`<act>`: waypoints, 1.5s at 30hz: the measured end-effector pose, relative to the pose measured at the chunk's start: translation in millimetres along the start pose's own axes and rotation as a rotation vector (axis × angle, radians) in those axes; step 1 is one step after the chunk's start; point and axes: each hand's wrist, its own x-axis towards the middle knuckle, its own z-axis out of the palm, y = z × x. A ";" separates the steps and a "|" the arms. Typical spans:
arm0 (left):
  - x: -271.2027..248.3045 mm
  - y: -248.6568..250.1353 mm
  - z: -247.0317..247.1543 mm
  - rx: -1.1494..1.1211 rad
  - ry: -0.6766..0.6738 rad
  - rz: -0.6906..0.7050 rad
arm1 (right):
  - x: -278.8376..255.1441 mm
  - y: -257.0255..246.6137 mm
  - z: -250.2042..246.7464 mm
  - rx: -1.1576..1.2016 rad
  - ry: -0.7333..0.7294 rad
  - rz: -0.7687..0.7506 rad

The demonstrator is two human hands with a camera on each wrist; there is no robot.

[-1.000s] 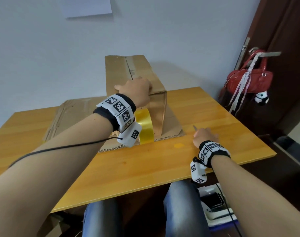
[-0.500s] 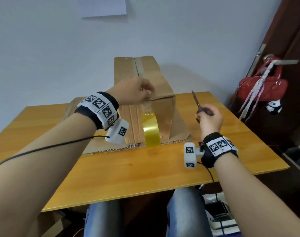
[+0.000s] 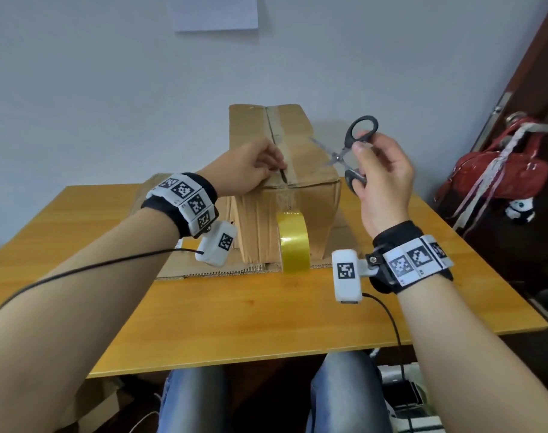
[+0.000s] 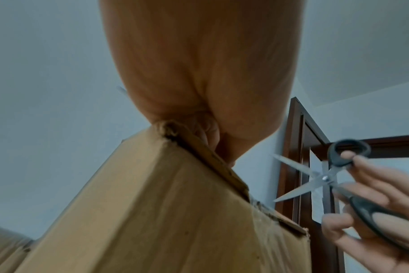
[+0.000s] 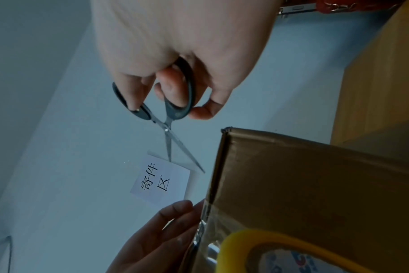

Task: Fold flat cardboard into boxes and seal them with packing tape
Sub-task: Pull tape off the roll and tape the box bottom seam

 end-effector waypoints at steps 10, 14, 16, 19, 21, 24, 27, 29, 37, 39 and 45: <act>-4.5 6.8 1.9 0.228 -0.023 0.026 | -9.2 -34.0 5.2 -0.609 -0.508 -0.226; -6.3 7.1 5.5 0.342 -0.009 0.047 | -14.1 -38.0 9.0 -0.714 -0.654 -0.228; -8.4 3.9 4.9 0.335 -0.038 0.066 | -15.6 -38.1 10.2 -0.739 -0.680 -0.238; -12.3 1.2 4.9 0.289 -0.052 0.061 | -16.8 -35.0 12.9 -0.814 -0.735 -0.250; -15.2 1.0 8.1 0.303 0.008 0.091 | -16.4 -33.4 14.8 -0.851 -0.752 -0.256; -21.2 1.1 12.5 0.356 0.128 0.078 | -16.3 -34.0 17.3 -0.894 -0.764 -0.271; -28.4 1.0 17.0 0.468 0.291 -0.023 | -18.5 -33.7 19.5 -0.935 -0.791 -0.282; -34.1 3.5 20.5 0.554 0.443 -0.143 | -19.0 -32.0 20.8 -0.956 -0.786 -0.280; -45.7 12.7 28.4 0.501 0.478 -0.342 | -20.1 -26.5 26.3 -1.130 -0.780 -0.261; -47.8 12.9 29.2 0.472 0.465 -0.302 | -20.9 -23.8 27.7 -1.193 -0.789 -0.272; -56.9 8.3 32.5 0.331 0.377 -0.098 | -16.8 -14.6 27.3 -1.195 -0.731 -0.281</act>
